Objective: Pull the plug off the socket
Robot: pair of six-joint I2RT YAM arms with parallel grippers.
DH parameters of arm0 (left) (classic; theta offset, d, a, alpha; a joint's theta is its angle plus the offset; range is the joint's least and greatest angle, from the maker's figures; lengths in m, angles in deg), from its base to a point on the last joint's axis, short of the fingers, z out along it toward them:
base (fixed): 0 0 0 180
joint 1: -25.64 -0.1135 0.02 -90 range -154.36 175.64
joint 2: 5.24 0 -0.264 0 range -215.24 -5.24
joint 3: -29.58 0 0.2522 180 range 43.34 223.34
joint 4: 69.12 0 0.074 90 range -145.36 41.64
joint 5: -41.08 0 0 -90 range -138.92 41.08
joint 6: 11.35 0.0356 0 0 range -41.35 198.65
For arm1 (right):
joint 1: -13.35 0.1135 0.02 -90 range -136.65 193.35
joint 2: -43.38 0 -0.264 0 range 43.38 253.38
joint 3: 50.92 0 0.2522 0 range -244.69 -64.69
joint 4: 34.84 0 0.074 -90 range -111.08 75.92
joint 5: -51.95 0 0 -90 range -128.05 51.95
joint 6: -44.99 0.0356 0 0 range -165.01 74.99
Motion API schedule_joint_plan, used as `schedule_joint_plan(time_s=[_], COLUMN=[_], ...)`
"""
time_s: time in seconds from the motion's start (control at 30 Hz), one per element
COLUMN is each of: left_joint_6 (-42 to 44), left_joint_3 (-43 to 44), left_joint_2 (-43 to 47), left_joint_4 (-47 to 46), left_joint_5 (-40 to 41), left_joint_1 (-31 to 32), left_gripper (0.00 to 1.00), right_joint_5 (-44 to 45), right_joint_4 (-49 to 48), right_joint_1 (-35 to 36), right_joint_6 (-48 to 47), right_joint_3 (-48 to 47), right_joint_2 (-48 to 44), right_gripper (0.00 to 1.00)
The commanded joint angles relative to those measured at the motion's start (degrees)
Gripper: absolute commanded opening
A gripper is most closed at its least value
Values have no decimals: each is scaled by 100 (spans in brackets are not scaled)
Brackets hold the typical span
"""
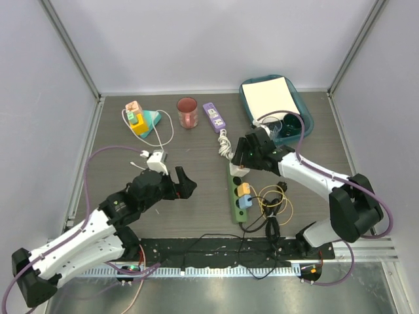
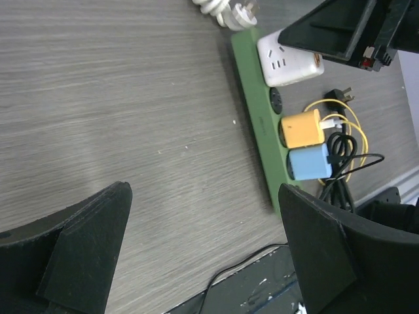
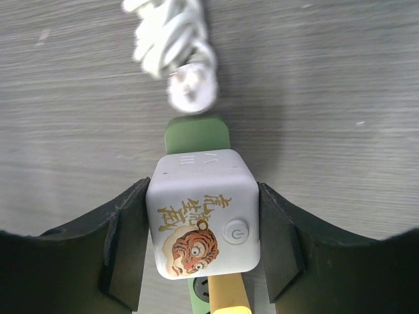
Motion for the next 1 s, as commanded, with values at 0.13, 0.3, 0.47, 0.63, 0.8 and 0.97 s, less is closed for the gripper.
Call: schedule_joint_plan(time_s=[0.13,0.3,0.47,0.63,0.8,0.97], left_joint_6=[-411,-349,-217,-138,-138,-165], left_joint_3=[-411,-385,-183,54,274,239], left_joint_2=[-1200,-2263,-3082,-3959,-4506,-4796], left_joint_4=[-2187,-3258,-3919,-4236,-4446,-4614], left_joint_5=[-820,-1477,-1796,-1910,-2024,-2007], left_joint_1=[27,27,44,71,79,79], left_gripper=[100,100,99,96,88,81], right_joint_5=[-1222,-1381,-1443,-1478,-1495,-1539], right_joint_4=[-1835,-2301,-2617,-2583,-2609,-2644], right_joint_1=[62,62,53,62,62,62], right_joint_6=[1358,1463,1568,1525,1516,1498], right_joint_3=[655,1155,1481,1490,1578,1657], right_joint_2=[-802,-1031,-1172,-1189,-1251,-1251], right_gripper=[23,23,23,22,21,21])
